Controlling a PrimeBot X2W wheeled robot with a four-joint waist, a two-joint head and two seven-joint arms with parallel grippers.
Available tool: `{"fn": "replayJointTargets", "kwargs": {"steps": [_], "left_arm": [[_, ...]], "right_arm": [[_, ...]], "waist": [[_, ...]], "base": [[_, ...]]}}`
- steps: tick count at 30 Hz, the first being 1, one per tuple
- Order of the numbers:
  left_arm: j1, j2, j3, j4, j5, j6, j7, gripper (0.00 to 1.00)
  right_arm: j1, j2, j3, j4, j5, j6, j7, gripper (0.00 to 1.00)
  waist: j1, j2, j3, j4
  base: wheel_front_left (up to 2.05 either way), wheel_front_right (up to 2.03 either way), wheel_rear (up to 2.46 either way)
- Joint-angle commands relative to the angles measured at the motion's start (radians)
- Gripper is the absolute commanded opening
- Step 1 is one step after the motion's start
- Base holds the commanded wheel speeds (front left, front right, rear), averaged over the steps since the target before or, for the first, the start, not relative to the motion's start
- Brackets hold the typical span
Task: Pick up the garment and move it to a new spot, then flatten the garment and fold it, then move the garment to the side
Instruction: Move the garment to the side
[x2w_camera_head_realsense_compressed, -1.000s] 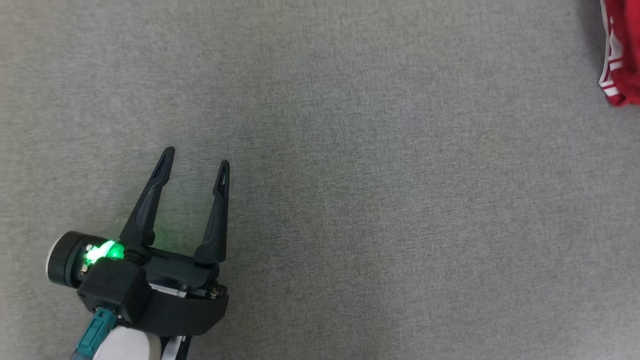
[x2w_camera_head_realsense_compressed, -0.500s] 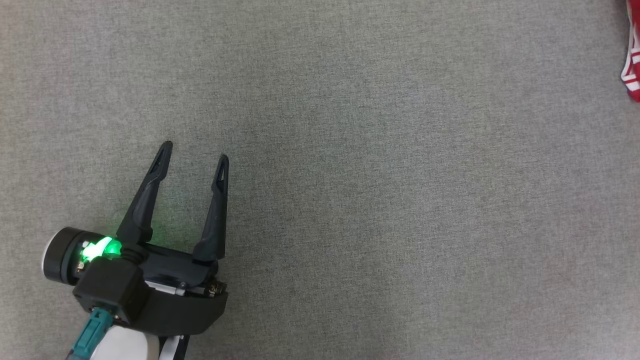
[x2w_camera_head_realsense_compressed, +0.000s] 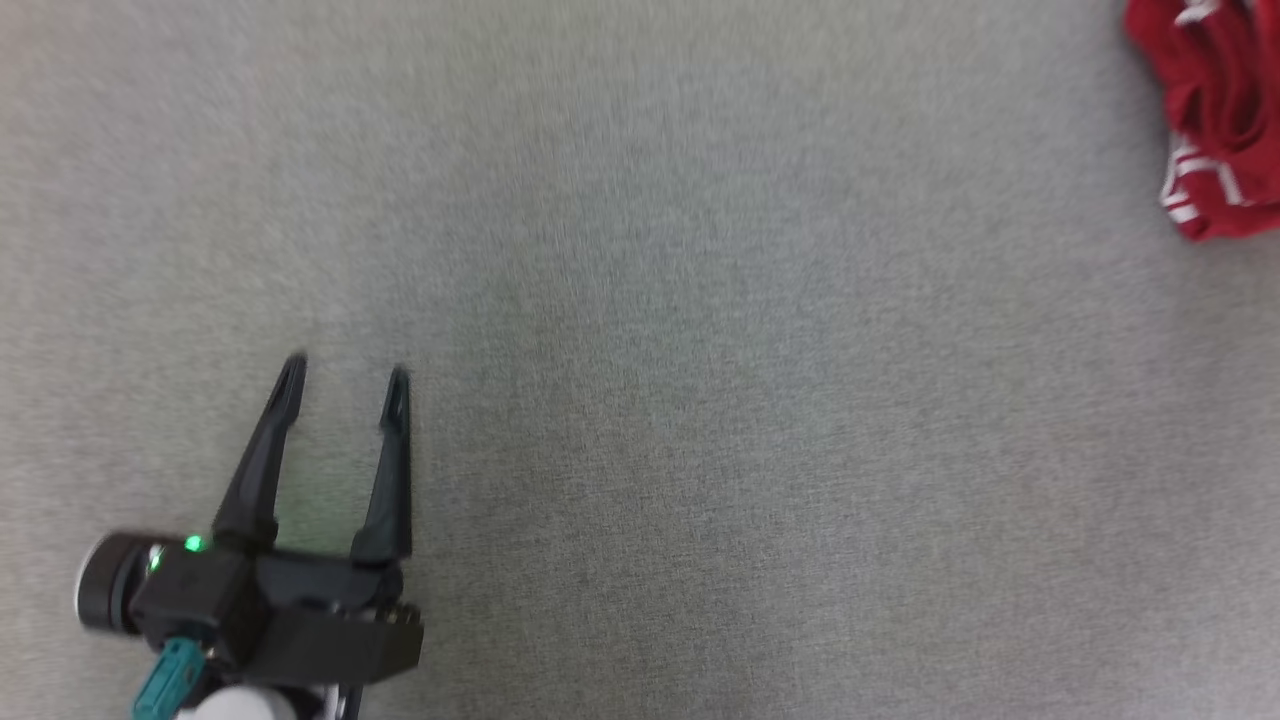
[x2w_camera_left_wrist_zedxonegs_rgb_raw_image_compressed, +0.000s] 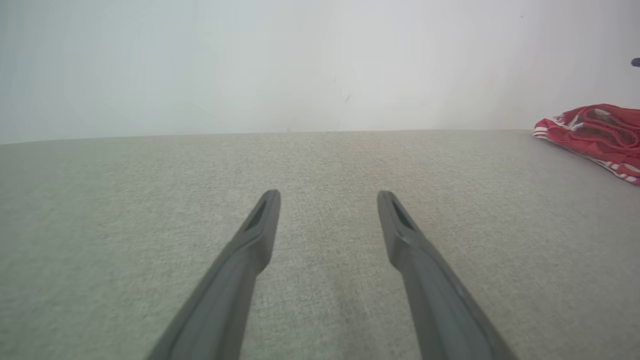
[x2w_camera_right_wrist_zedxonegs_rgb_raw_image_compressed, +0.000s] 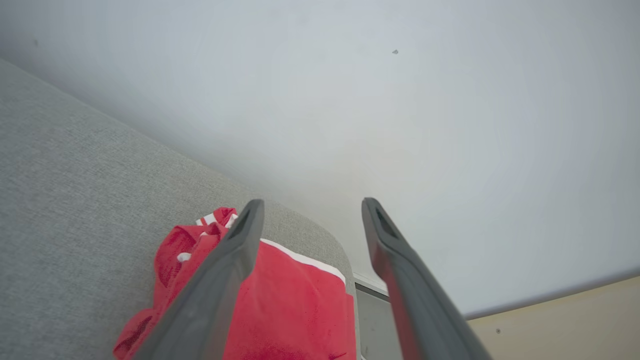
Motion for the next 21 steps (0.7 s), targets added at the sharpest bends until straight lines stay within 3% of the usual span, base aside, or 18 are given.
{"fn": "replayJointTargets", "kwargs": {"steps": [1,7,17,21], "left_arm": [[0.025,-0.002,0.009,0.007,-0.005,0.003,0.0,1.0],[0.113,-0.008,0.053,0.033,-0.022,0.013,0.0,1.0],[0.258,-0.011,0.116,0.052,-0.036,0.019,0.0,1.0],[0.295,-0.01,0.119,0.065,-0.039,0.011,0.0,1.0]], "right_arm": [[0.026,0.02,-0.011,-0.013,0.005,-0.002,-0.009,1.0],[0.148,0.122,-0.111,-0.152,0.02,-0.002,-0.027,1.0],[0.522,0.257,-0.33,-0.432,-0.04,-0.002,-0.027,1.0],[0.683,0.303,-0.372,-0.514,-0.086,-0.002,-0.027,1.0]], "waist": [[0.0001,0.0,-0.092,0.008],[0.0001,0.0,-0.231,0.029],[0.0001,0.0,-0.433,0.062],[0.0001,0.0,-0.496,0.078]], "base": [[0.0,0.0,0.0],[0.0,0.0,0.0],[0.0,0.0,0.0],[0.0,0.0,0.0]]}}
